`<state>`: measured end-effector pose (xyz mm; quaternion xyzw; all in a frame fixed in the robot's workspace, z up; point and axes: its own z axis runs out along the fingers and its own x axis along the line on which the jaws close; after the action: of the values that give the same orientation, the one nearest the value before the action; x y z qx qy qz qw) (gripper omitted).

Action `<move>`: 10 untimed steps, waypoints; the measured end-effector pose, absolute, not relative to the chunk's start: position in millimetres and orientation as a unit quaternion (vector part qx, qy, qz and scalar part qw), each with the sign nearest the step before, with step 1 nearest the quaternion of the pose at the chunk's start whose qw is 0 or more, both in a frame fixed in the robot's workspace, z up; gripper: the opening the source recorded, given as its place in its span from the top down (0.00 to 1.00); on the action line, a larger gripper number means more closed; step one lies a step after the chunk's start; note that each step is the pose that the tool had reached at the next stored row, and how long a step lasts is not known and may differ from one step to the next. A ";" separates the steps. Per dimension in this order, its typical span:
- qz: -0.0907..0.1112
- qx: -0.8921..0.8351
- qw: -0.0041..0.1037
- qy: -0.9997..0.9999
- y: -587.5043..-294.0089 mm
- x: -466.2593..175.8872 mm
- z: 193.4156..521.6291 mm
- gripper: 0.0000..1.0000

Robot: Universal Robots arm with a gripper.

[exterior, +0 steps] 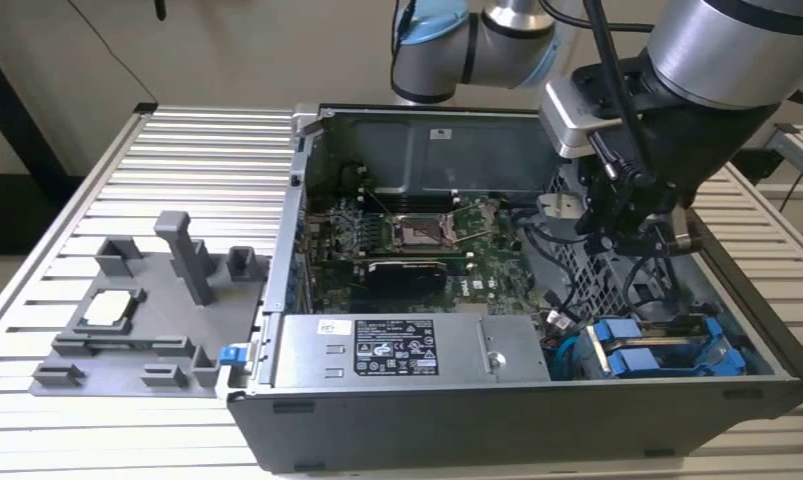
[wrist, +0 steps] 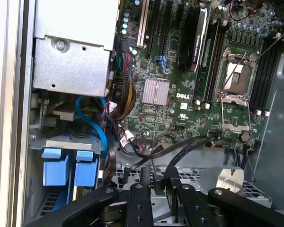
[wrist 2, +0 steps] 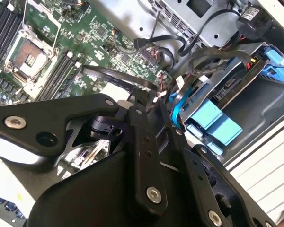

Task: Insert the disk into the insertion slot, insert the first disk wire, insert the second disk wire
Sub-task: 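Insert the first disk wire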

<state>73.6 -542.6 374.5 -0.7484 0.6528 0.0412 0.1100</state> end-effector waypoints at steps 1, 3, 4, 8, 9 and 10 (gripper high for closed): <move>0.041 -0.748 0.110 0.653 -542.6 73.4 374.5 0.72; 0.041 -0.748 0.110 0.653 -542.6 73.1 374.5 0.74; 0.041 -0.748 0.110 0.653 -542.5 73.1 374.5 0.74; 0.041 -0.748 0.110 0.653 -542.6 72.8 374.5 0.81; 0.041 -0.748 0.110 0.653 -542.6 72.8 374.5 0.81; 0.041 -0.748 0.110 0.653 -542.6 72.7 374.5 0.81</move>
<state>72.7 -542.6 374.5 -0.7484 0.6528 0.0412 0.1100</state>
